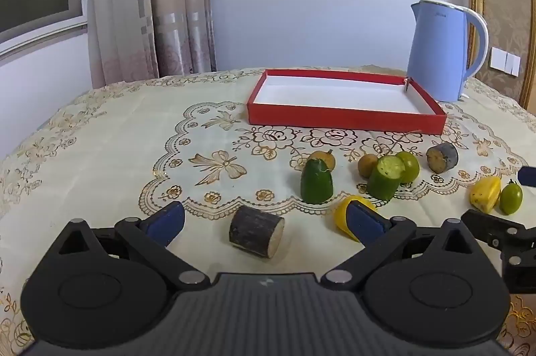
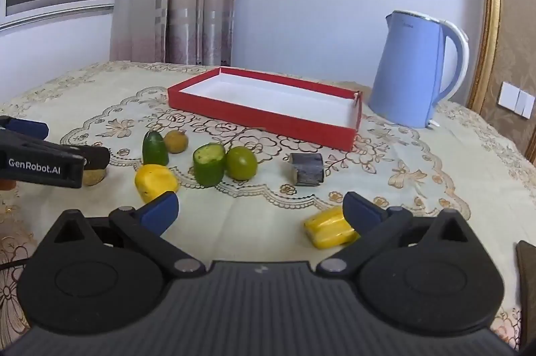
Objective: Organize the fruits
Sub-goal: 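Move the left gripper toward the dark bark-covered log piece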
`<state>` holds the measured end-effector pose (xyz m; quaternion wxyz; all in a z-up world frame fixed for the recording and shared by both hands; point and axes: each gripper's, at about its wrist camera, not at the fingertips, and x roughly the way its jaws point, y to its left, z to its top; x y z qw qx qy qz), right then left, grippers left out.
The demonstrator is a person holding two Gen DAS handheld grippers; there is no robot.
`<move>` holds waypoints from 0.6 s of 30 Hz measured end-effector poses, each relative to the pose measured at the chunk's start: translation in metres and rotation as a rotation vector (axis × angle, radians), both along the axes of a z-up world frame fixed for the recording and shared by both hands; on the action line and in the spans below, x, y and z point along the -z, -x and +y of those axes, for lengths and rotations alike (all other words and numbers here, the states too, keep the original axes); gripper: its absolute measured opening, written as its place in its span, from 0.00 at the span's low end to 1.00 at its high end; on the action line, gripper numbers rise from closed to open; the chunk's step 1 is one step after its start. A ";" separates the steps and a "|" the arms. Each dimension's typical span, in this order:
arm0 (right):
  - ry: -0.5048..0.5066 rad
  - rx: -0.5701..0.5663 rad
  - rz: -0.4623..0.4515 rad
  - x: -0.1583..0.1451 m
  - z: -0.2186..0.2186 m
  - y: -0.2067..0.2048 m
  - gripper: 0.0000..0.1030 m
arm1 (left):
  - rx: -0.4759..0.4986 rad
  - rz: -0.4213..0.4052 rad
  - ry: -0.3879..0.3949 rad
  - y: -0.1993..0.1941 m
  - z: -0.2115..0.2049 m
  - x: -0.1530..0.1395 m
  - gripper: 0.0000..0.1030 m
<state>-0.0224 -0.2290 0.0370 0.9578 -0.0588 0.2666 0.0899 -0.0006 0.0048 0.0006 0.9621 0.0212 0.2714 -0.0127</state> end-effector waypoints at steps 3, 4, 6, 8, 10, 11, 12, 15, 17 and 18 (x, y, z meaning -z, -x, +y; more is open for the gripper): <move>-0.019 0.007 0.004 0.000 -0.001 0.002 1.00 | -0.008 0.003 0.005 -0.001 0.004 0.002 1.00; -0.023 0.009 0.002 -0.001 0.000 0.003 1.00 | -0.010 0.004 0.007 -0.002 0.006 0.002 1.00; -0.027 0.009 0.006 -0.005 -0.008 -0.002 1.00 | -0.012 0.006 0.009 -0.003 0.008 0.004 1.00; -0.021 0.007 0.004 -0.005 -0.007 -0.002 1.00 | -0.011 0.004 0.011 -0.003 0.008 0.004 1.00; -0.019 0.002 0.003 -0.005 -0.006 -0.002 1.00 | -0.006 0.002 0.011 -0.003 0.008 0.005 1.00; -0.018 -0.001 0.002 -0.005 -0.006 -0.002 1.00 | -0.002 0.001 0.009 -0.003 0.007 0.005 1.00; -0.019 -0.005 0.001 -0.004 -0.006 -0.002 1.00 | 0.002 -0.001 0.007 -0.002 0.007 0.005 1.00; -0.043 -0.021 0.001 -0.005 -0.008 -0.001 1.00 | 0.013 -0.006 -0.014 -0.003 0.003 0.006 1.00; -0.049 -0.026 0.003 -0.005 -0.009 -0.001 1.00 | 0.024 -0.010 -0.030 -0.003 0.001 0.007 1.00; -0.043 -0.022 0.005 -0.005 -0.009 -0.002 1.00 | 0.027 -0.013 -0.036 -0.003 0.000 0.007 1.00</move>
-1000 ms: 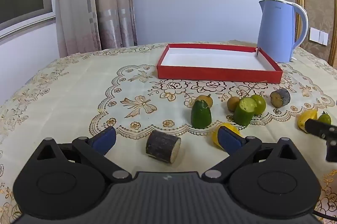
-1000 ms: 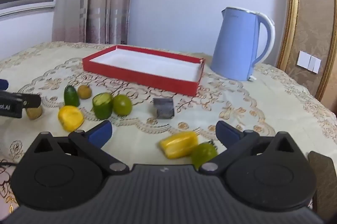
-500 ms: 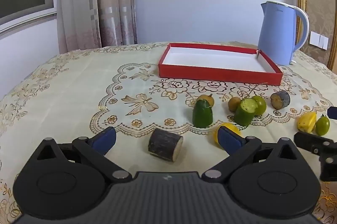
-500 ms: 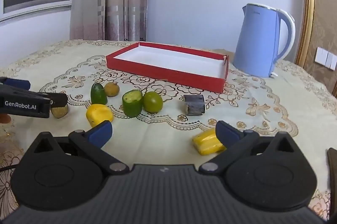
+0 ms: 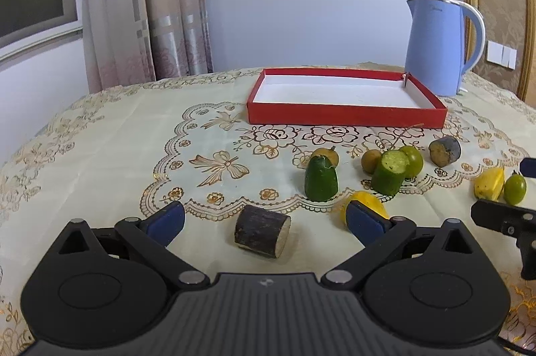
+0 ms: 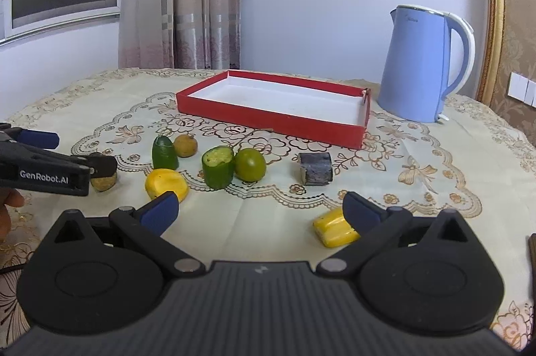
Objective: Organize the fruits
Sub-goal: 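Move the left gripper toward the dark bark-covered log piece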
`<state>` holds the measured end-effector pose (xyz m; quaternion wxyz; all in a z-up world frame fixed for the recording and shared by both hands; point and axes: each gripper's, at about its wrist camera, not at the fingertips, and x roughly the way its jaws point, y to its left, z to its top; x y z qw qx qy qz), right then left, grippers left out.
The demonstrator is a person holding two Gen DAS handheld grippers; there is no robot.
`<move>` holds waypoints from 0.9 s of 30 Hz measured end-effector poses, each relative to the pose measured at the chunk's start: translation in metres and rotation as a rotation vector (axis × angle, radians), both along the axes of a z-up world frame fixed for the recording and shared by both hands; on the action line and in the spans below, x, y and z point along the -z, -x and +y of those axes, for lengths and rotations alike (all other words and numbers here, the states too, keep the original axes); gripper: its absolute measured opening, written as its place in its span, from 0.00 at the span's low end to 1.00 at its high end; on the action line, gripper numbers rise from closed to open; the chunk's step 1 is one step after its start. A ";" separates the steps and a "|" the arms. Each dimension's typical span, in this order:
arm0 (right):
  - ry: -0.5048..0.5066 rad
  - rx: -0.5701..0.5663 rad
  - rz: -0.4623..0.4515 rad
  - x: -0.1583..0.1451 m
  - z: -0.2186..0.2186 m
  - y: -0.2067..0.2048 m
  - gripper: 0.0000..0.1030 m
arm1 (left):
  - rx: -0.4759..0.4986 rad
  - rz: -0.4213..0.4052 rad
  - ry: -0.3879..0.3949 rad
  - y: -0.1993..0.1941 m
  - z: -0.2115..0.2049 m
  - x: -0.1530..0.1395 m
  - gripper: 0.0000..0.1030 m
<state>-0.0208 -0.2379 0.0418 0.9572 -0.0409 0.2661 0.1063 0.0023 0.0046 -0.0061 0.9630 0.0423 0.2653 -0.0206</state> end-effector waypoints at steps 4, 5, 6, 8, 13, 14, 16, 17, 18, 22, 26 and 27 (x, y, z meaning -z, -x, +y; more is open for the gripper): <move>0.044 0.028 -0.001 0.002 0.002 -0.001 1.00 | 0.008 -0.004 -0.020 -0.002 -0.001 0.000 1.00; 0.049 0.031 -0.005 0.002 0.001 -0.001 1.00 | 0.008 -0.003 -0.021 -0.003 0.000 0.000 1.00; 0.050 0.031 -0.009 0.002 0.001 0.000 1.00 | 0.008 -0.002 -0.019 -0.003 0.001 0.001 1.00; 0.045 0.029 -0.016 0.001 -0.001 0.000 1.00 | 0.009 0.000 -0.022 -0.005 0.001 0.002 1.00; 0.042 0.026 -0.011 0.002 -0.002 -0.002 1.00 | 0.000 0.010 -0.031 -0.008 0.001 0.005 1.00; 0.043 0.025 -0.010 0.003 -0.002 -0.002 1.00 | -0.002 0.013 -0.029 -0.009 0.001 0.005 1.00; 0.045 0.026 -0.010 0.003 -0.001 -0.002 1.00 | -0.007 0.016 -0.035 -0.011 0.001 0.005 1.00; 0.044 0.027 -0.010 0.003 -0.001 -0.002 1.00 | -0.008 0.017 -0.037 -0.012 0.002 0.005 1.00; 0.042 0.027 -0.009 0.003 -0.001 -0.002 1.00 | -0.009 0.017 -0.037 -0.012 0.002 0.005 1.00; 0.040 0.033 -0.011 0.003 -0.003 -0.001 1.00 | -0.010 0.019 -0.041 -0.014 0.002 0.005 1.00; 0.046 0.034 -0.013 0.003 -0.003 0.000 1.00 | -0.012 0.018 -0.053 -0.016 0.002 0.006 1.00; 0.047 0.034 -0.012 0.003 -0.003 0.000 1.00 | -0.012 0.018 -0.056 -0.016 0.001 0.006 1.00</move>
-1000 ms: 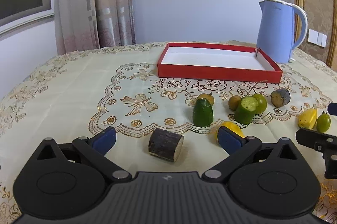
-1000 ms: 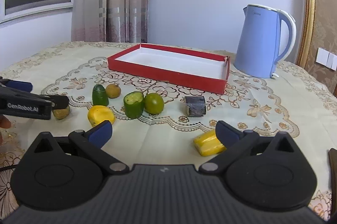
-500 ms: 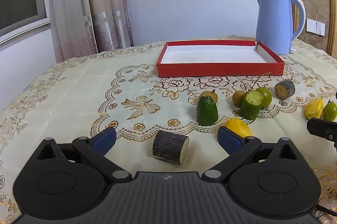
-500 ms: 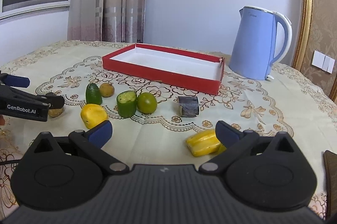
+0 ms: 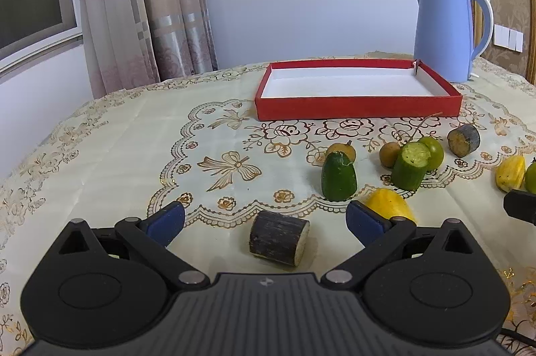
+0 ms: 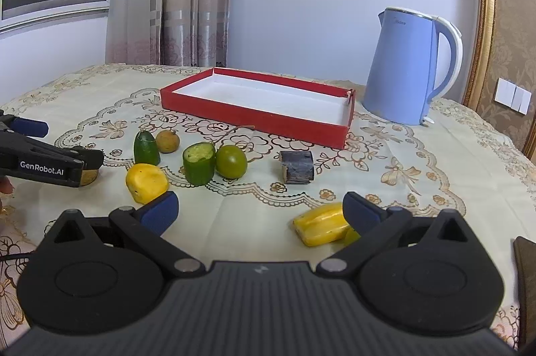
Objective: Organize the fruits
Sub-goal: 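Move the left gripper toward the dark bark-covered log piece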
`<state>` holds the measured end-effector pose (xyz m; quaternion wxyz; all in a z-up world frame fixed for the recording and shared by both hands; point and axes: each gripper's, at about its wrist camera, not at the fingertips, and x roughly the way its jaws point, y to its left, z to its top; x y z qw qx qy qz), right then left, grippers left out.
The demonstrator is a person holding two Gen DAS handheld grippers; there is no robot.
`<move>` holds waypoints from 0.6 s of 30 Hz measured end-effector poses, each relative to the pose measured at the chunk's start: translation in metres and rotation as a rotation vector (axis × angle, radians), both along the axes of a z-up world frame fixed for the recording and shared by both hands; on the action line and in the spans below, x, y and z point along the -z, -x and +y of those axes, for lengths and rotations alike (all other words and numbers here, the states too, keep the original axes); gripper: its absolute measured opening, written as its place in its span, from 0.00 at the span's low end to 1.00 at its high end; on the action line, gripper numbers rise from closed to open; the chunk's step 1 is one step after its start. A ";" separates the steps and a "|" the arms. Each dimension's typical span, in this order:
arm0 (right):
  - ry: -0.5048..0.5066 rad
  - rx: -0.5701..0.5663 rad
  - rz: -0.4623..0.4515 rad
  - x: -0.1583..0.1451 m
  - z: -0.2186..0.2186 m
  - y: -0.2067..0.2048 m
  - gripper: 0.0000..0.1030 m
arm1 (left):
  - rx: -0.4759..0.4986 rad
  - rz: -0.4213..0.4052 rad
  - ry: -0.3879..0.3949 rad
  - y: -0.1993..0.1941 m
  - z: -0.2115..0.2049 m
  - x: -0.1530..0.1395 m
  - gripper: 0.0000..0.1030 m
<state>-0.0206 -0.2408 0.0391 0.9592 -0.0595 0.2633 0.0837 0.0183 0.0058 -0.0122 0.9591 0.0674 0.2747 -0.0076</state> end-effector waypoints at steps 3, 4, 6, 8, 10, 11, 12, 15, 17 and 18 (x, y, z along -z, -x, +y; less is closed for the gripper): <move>-0.003 0.001 0.008 0.000 -0.001 -0.001 1.00 | -0.002 0.003 -0.011 -0.001 -0.001 0.002 1.00; -0.004 0.003 0.011 0.001 -0.001 -0.001 1.00 | -0.002 0.005 -0.014 -0.002 -0.001 0.002 1.00; -0.005 0.005 0.013 0.001 -0.002 -0.001 1.00 | -0.003 0.008 -0.014 -0.003 -0.001 0.003 1.00; -0.007 0.004 0.011 0.000 -0.002 -0.001 1.00 | -0.004 0.009 -0.014 -0.003 0.000 0.003 1.00; -0.004 0.005 0.006 0.000 -0.001 -0.001 1.00 | -0.006 0.008 -0.016 -0.003 0.000 0.003 1.00; -0.003 0.005 0.005 0.000 -0.001 -0.001 1.00 | -0.006 0.008 -0.017 -0.004 0.000 0.003 1.00; -0.002 0.005 0.003 0.000 0.000 -0.001 1.00 | -0.006 0.007 -0.017 -0.004 -0.001 0.003 1.00; -0.003 0.005 0.005 0.000 0.000 -0.001 1.00 | -0.004 0.007 -0.018 -0.004 -0.001 0.002 1.00; -0.002 0.005 0.004 0.000 0.000 -0.001 1.00 | -0.004 0.006 -0.018 -0.004 0.000 0.002 1.00; -0.002 0.004 0.004 0.000 0.000 -0.001 1.00 | -0.004 0.007 -0.018 -0.004 -0.001 0.002 1.00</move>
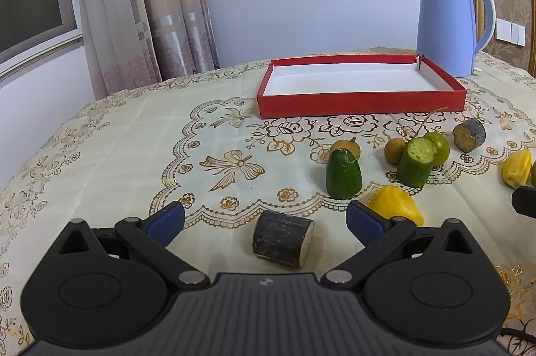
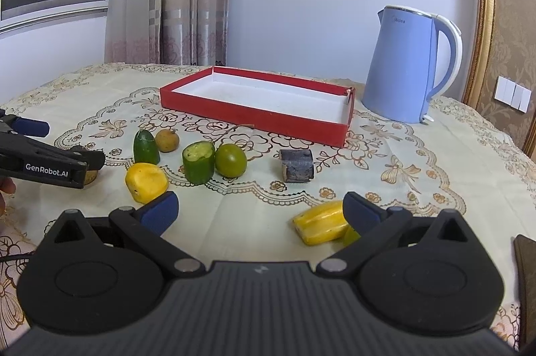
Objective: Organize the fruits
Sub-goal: 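Move the left gripper toward the dark bark-covered log piece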
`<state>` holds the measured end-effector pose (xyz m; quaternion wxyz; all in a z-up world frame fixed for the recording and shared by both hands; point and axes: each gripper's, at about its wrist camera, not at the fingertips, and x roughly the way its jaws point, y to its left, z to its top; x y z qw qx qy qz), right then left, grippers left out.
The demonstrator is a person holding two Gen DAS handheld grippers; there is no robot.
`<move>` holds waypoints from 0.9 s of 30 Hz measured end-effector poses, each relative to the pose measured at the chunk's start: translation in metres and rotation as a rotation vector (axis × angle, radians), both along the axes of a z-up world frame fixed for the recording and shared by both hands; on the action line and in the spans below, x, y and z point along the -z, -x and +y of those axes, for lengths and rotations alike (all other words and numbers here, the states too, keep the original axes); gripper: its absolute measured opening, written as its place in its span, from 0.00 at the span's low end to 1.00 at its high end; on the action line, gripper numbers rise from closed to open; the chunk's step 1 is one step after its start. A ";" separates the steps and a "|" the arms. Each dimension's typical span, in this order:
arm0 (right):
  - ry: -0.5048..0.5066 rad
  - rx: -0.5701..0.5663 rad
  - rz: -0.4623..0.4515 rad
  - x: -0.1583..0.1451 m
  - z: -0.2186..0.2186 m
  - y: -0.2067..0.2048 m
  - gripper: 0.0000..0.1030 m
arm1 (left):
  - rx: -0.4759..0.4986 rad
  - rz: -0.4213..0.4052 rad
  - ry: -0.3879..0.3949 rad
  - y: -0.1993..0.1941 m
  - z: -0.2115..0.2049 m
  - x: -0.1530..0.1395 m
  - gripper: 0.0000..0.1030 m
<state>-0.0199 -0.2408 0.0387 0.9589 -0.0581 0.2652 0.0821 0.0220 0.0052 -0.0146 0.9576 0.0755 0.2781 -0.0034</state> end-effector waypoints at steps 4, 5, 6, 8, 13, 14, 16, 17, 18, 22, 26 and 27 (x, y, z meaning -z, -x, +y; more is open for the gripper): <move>0.003 -0.005 -0.001 0.000 0.000 0.001 1.00 | 0.000 -0.001 -0.001 0.000 0.000 0.000 1.00; 0.004 -0.005 -0.001 0.000 0.001 0.001 1.00 | -0.001 -0.001 -0.002 0.000 0.000 0.000 1.00; 0.005 -0.006 -0.001 0.000 0.001 0.001 1.00 | -0.001 -0.001 -0.002 0.000 0.000 0.000 1.00; 0.004 -0.005 -0.001 0.000 0.001 0.001 1.00 | -0.001 -0.001 -0.002 0.000 0.000 0.000 1.00; 0.004 -0.005 -0.001 0.000 0.001 0.001 1.00 | -0.002 -0.003 -0.005 0.000 0.001 -0.001 1.00; 0.005 -0.005 -0.001 0.000 0.001 0.001 1.00 | -0.002 -0.004 -0.005 0.000 0.001 -0.001 1.00; 0.006 -0.006 -0.002 0.000 0.001 0.002 1.00 | -0.002 -0.004 -0.004 0.000 0.001 -0.001 1.00; 0.005 -0.007 -0.002 0.000 0.000 0.001 1.00 | -0.002 -0.005 -0.003 0.000 0.001 -0.001 1.00; 0.005 -0.006 -0.001 0.000 0.001 0.001 1.00 | -0.002 -0.004 -0.002 0.000 0.001 -0.001 1.00; 0.005 -0.005 -0.001 0.000 0.001 0.002 1.00 | -0.004 -0.005 -0.002 0.000 0.001 -0.001 1.00; 0.006 -0.005 -0.003 0.000 0.001 0.002 1.00 | -0.006 -0.005 -0.001 -0.001 0.002 0.000 1.00; 0.006 -0.005 -0.003 0.000 0.001 0.001 1.00 | -0.007 -0.005 0.000 -0.001 0.002 0.001 1.00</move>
